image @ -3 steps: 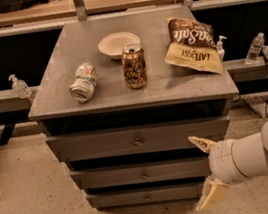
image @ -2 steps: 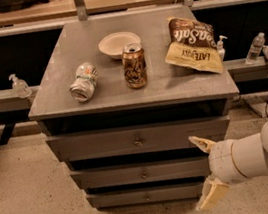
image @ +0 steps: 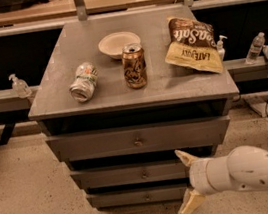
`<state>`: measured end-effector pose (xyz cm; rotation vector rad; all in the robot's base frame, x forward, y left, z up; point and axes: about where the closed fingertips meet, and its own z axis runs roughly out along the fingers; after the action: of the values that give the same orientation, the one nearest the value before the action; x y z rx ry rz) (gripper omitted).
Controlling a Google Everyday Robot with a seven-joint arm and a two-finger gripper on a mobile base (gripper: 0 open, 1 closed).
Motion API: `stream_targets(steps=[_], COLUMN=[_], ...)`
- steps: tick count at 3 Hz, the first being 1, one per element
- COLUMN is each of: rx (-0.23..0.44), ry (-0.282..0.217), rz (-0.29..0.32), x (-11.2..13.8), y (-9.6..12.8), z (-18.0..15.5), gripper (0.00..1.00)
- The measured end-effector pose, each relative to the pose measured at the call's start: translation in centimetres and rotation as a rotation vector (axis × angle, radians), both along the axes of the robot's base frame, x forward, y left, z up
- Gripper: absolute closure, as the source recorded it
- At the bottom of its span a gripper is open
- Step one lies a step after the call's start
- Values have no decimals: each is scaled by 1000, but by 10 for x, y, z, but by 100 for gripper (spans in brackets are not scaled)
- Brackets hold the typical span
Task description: Open middle drawer
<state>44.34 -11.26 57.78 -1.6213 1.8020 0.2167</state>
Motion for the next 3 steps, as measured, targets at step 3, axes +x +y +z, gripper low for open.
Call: stream_targets(steps=[3], rx=[111], ry=[28], rz=[27], x=[29], y=[12], z=[-151], gripper=[0])
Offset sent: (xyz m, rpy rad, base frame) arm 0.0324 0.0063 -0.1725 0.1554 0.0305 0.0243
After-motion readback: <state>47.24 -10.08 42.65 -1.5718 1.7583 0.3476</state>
